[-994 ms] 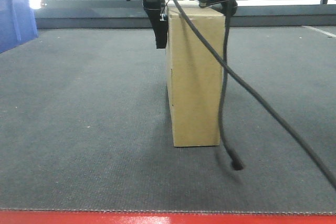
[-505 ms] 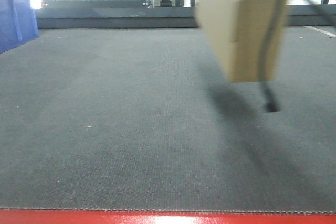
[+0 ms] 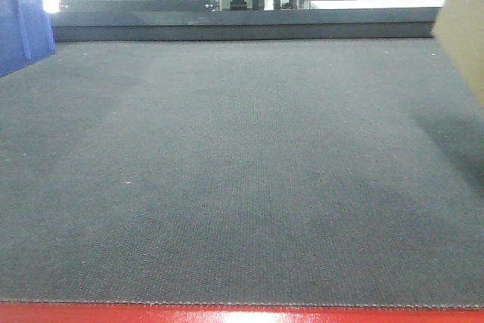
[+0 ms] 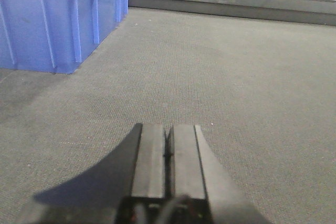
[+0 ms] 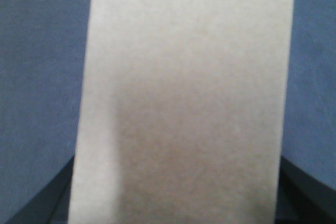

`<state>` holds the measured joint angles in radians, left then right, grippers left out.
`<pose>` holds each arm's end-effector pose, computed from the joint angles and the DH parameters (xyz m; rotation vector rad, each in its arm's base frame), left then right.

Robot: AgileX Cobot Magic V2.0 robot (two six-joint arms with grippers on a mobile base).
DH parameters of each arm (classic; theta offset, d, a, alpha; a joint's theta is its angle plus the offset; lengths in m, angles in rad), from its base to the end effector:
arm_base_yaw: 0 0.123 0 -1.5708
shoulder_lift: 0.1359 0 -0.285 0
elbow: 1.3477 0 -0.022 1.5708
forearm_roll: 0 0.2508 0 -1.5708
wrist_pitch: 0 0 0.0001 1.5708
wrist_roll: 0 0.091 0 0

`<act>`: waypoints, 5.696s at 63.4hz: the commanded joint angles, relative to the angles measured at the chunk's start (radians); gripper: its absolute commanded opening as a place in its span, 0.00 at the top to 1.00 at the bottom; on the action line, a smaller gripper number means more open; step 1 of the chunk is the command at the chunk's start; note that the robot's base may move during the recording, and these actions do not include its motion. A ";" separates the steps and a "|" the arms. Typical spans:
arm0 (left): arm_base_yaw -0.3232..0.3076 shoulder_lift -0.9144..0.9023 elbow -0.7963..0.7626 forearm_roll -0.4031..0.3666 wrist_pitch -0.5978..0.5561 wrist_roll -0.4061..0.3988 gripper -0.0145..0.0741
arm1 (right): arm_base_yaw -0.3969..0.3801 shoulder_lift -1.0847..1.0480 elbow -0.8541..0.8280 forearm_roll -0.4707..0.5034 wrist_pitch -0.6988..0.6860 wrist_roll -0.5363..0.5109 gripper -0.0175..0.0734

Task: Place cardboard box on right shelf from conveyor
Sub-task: 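Lift the cardboard box off the belt with the right gripper, then hold the box raised in the right gripper, then turn the base away from the conveyor carrying the box, then drive toward the steel shelf rack with blue bins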

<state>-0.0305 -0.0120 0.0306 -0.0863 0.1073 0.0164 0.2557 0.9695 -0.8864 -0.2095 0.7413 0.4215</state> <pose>0.0568 -0.0026 0.1938 -0.0242 1.6096 -0.0848 0.1872 0.0357 0.3408 0.0843 2.2891 0.1092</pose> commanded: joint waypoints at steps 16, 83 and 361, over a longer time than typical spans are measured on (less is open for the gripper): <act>0.002 -0.012 -0.003 -0.005 -0.080 -0.005 0.97 | -0.002 -0.457 0.133 -0.013 -0.112 -0.015 0.57; 0.002 -0.012 -0.003 -0.005 -0.080 -0.005 0.97 | -0.002 -0.640 0.133 -0.014 -0.106 -0.015 0.57; -0.031 -0.014 -0.003 -0.005 -0.080 -0.005 0.97 | -0.002 -0.637 0.133 -0.014 -0.103 -0.015 0.57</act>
<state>-0.0595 -0.0120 0.0306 -0.0863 0.1076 0.0164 0.2557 0.3182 -0.7253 -0.2051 0.7322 0.4170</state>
